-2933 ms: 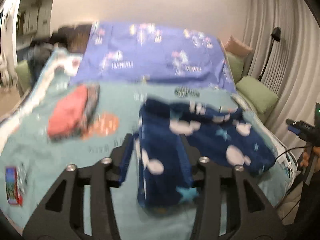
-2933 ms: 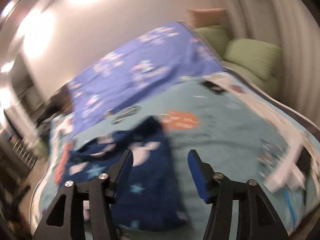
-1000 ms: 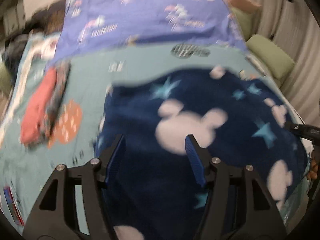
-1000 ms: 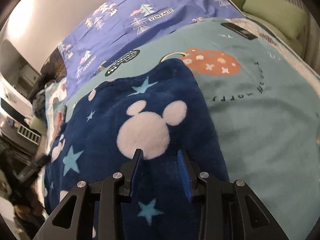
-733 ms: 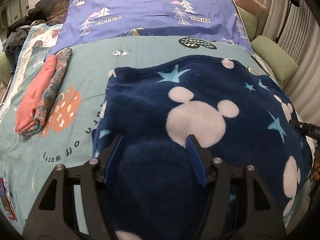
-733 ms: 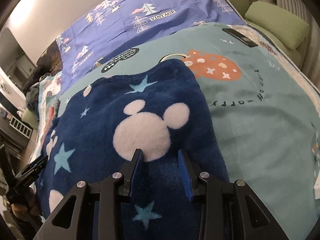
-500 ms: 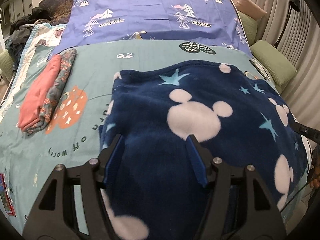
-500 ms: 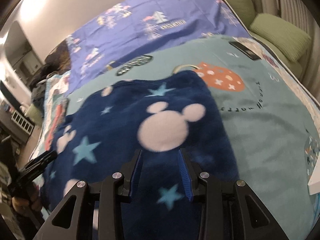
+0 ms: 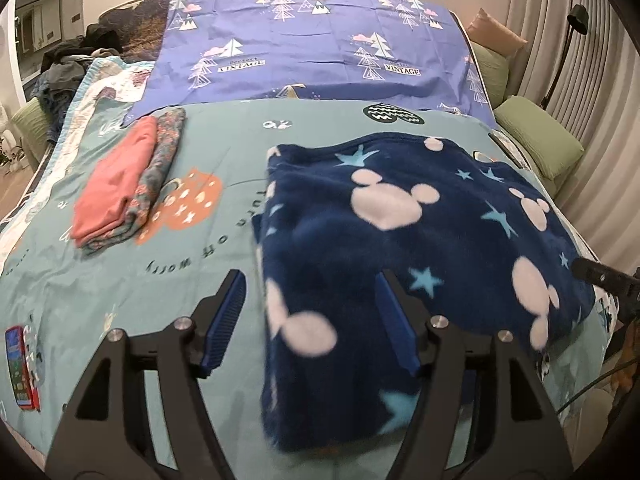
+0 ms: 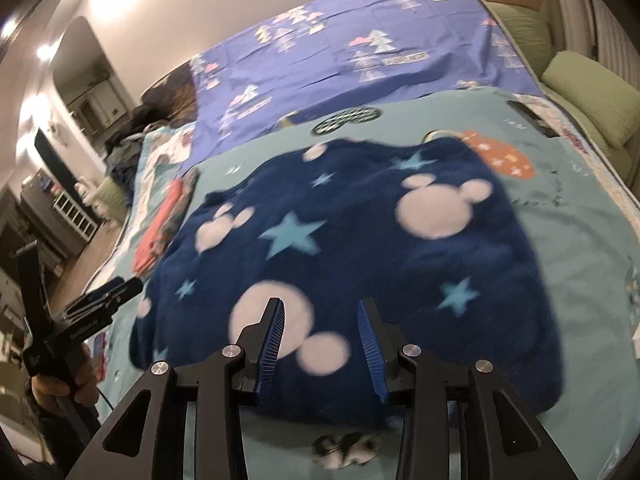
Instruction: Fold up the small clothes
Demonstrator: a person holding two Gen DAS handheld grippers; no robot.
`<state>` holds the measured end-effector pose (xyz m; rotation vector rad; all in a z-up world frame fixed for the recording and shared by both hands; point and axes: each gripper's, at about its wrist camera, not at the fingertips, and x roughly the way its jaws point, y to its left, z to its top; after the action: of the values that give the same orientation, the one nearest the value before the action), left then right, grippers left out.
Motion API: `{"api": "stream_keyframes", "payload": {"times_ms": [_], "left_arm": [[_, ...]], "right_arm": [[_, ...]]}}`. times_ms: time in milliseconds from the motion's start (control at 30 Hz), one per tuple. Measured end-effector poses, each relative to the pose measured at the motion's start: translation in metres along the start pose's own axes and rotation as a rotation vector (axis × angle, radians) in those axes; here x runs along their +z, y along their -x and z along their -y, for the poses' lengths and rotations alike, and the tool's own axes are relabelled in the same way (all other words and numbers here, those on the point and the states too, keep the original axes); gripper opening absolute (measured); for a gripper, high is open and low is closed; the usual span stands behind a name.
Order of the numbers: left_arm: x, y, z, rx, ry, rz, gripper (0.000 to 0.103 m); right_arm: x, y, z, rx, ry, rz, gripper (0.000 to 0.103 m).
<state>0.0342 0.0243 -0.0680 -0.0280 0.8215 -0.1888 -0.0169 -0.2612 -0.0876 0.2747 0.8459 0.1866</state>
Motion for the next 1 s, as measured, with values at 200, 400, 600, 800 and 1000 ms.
{"api": "stream_keyframes", "payload": {"times_ms": [200,400,600,800,1000], "left_arm": [[-0.019,0.003,-0.017,-0.009,0.025,-0.019,0.07],[-0.035,-0.005,-0.039,-0.012,0.062,-0.062,0.07],[-0.035,-0.007,-0.053,-0.038,0.092,-0.06,0.071],[-0.029,-0.014,-0.089,-0.069,0.19,-0.054,0.074],[-0.028,-0.017,-0.126,-0.092,0.287,-0.041,0.075]], "right_arm": [[-0.028,-0.039,-0.008,-0.061,-0.014,-0.129,0.046],[-0.03,-0.031,-0.007,-0.074,-0.063,-0.105,0.046],[-0.035,-0.017,-0.078,-0.142,0.226,0.011,0.073],[-0.072,-0.032,-0.169,-0.207,0.675,0.126,0.086],[-0.12,-0.065,-0.227,-0.22,0.983,0.149,0.087]]}}
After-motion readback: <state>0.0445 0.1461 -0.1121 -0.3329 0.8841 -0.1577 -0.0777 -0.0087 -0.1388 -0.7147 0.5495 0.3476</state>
